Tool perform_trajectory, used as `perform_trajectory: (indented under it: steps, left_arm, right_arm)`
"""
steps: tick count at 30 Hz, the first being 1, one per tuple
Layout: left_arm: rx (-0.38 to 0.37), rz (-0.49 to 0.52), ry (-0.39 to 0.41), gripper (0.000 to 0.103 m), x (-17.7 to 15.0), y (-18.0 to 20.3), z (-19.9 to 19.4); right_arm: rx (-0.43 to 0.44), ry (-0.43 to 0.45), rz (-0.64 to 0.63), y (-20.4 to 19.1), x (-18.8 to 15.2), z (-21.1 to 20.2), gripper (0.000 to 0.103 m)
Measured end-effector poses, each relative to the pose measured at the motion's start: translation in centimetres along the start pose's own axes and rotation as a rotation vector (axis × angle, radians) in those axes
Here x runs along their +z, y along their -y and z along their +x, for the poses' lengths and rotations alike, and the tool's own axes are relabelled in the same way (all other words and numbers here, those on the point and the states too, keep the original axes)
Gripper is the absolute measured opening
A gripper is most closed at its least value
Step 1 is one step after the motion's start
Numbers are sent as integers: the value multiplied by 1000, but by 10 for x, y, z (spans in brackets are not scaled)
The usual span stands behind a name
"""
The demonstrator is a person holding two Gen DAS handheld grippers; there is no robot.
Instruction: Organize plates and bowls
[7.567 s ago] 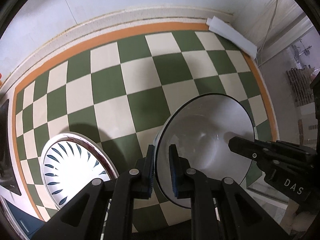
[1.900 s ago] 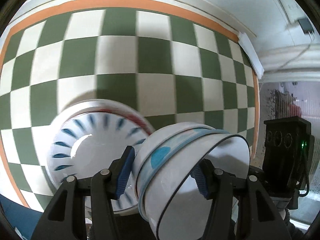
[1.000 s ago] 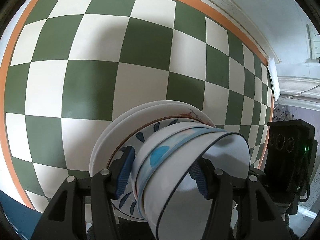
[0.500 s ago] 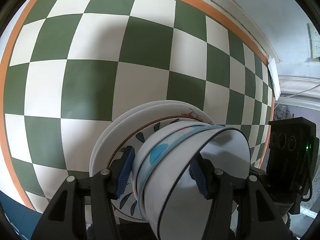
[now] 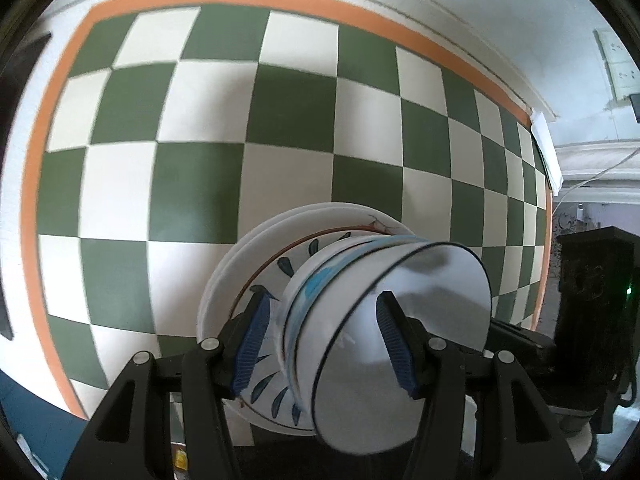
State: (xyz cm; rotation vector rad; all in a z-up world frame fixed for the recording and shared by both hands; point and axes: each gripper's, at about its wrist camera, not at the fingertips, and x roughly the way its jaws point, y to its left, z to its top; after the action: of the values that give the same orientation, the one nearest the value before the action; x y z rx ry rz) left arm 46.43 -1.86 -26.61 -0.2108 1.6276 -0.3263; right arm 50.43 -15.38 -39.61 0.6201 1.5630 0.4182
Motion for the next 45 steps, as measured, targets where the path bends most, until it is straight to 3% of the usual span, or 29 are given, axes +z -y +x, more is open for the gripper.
perform_trajectory:
  steps: [14,16,18,20,22,31,35,38,45]
  left_arm:
    - [158,79,200,53,-48,12,-60]
    - [180,92,226,58,-54,14,-67]
    - [210,105,253,79,-61,16,-73]
    - [230,116,281,89,-67,18,-79]
    - [247,125,314,89,-75,20,-86]
    - [260,129,414,90,-115,36,-112]
    - [281,123,482,91,-142,45,-129]
    - [283,112,546,102,-170,53,-147]
    - [290,86,649,102,-238,68,-180]
  right_arm:
    - [-129,152,-81,-39,-48,-57,54]
    - [-175,188,-91,-47,-59,-67,65]
    - [-198,218,-94,-52,-67,-76,79]
    - [-228,254,-91,-57,-76,-86,87]
    - [-279,301,-99,-63,-86,-97,92]
    - [-403,436,-148,-89,-128,-135,97]
    - [-398,481,-172,-95,-153,-153,98]
    - [-399,519,-193,-100,-177,-168,98]
    - [-408,625,-267,-118,-247,-205,100]
